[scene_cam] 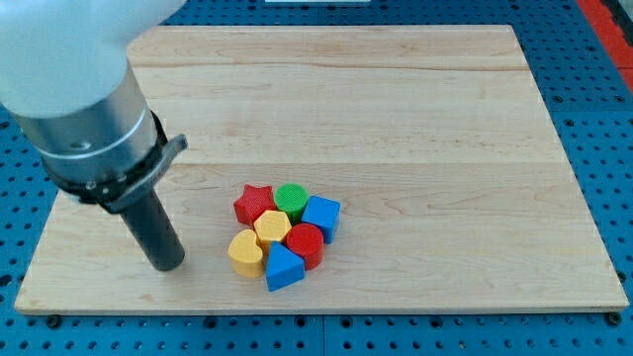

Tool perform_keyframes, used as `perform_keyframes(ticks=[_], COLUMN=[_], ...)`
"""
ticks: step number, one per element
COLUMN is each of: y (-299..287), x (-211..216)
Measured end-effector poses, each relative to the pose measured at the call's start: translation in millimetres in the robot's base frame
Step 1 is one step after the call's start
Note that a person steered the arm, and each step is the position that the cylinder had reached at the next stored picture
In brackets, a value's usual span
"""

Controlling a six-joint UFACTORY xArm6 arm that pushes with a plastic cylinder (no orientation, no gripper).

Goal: Separate the yellow hexagon and red star from the group of blocks

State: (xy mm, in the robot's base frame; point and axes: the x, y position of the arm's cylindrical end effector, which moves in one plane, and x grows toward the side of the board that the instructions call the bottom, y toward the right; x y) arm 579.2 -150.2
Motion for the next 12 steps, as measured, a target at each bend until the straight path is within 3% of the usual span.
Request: perform_keyframes(ticks=[2, 7, 11, 12], y=[86, 145, 138, 120], x=[21, -23, -28, -59])
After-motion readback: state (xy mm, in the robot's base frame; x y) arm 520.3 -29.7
